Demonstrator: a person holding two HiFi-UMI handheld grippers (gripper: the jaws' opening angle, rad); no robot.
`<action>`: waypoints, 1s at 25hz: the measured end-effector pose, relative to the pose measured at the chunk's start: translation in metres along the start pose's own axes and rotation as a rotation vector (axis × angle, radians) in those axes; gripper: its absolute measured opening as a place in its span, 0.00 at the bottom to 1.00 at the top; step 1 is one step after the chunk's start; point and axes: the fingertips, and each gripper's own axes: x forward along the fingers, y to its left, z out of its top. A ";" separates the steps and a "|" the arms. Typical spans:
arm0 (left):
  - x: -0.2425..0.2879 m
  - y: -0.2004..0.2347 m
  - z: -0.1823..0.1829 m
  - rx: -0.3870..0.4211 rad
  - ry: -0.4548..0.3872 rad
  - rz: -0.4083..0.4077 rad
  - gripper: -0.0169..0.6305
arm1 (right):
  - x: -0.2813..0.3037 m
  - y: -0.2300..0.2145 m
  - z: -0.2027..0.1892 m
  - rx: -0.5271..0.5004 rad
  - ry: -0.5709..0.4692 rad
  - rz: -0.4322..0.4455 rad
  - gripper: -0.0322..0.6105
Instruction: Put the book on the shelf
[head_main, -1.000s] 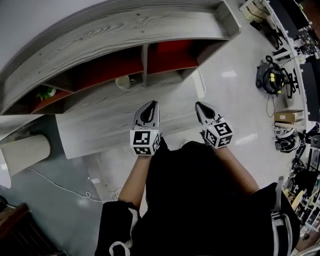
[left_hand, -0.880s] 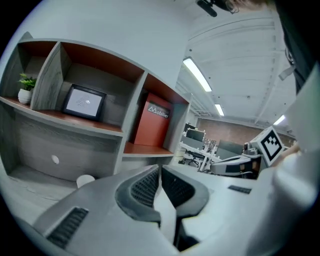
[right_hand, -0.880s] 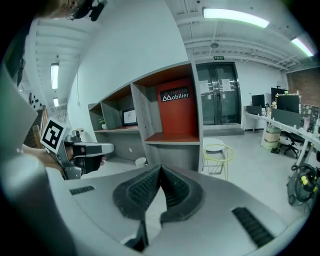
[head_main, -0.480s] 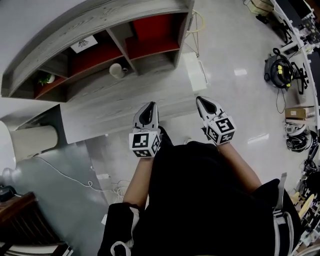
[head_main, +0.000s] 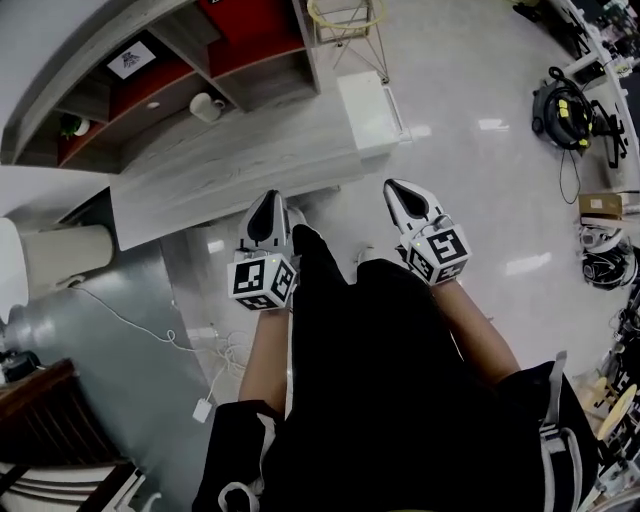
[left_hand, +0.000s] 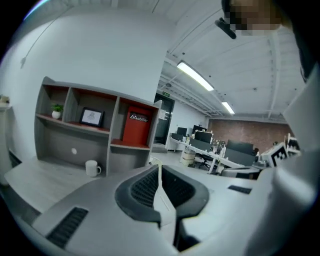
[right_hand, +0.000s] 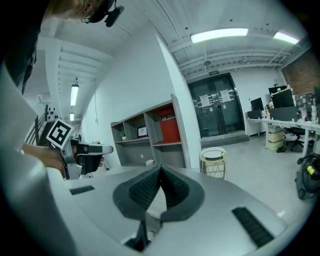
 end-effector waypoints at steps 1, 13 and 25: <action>-0.006 -0.009 -0.007 -0.034 0.004 0.009 0.06 | -0.009 0.000 -0.004 0.010 0.003 0.005 0.05; -0.052 -0.050 -0.040 0.023 0.054 0.064 0.06 | -0.056 -0.006 -0.008 -0.039 0.002 -0.017 0.05; -0.131 0.006 -0.028 0.034 0.001 0.164 0.06 | -0.046 0.070 0.007 -0.051 -0.005 -0.023 0.05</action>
